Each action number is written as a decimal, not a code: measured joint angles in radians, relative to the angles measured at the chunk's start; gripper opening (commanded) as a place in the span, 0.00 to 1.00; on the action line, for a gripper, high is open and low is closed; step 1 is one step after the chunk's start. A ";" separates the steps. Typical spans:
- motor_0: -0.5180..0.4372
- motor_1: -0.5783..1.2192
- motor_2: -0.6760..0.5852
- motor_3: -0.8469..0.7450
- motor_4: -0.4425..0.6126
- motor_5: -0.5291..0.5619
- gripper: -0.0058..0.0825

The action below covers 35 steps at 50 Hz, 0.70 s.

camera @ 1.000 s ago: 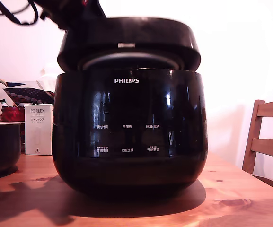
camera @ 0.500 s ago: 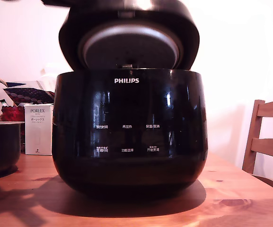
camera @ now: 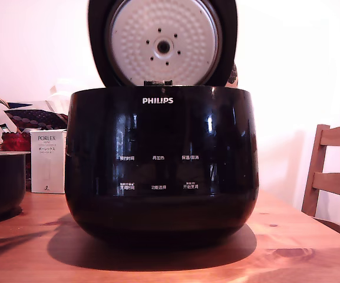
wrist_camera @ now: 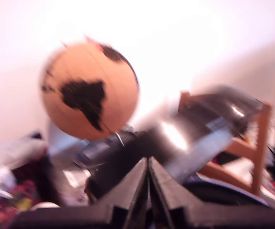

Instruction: Open the rice cooker by pressing the large metal button on the top of its lid with medium force

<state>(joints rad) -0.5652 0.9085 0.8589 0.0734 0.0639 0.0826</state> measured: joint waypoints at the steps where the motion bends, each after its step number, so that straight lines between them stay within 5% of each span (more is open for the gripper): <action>1: 0.006 -0.009 0.000 -0.008 -0.006 0.000 0.04; 35: 0.333 -0.137 -0.010 -0.190 -0.028 0.026 0.04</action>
<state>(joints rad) -0.2325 0.7719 0.8486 -0.1169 0.0357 0.1089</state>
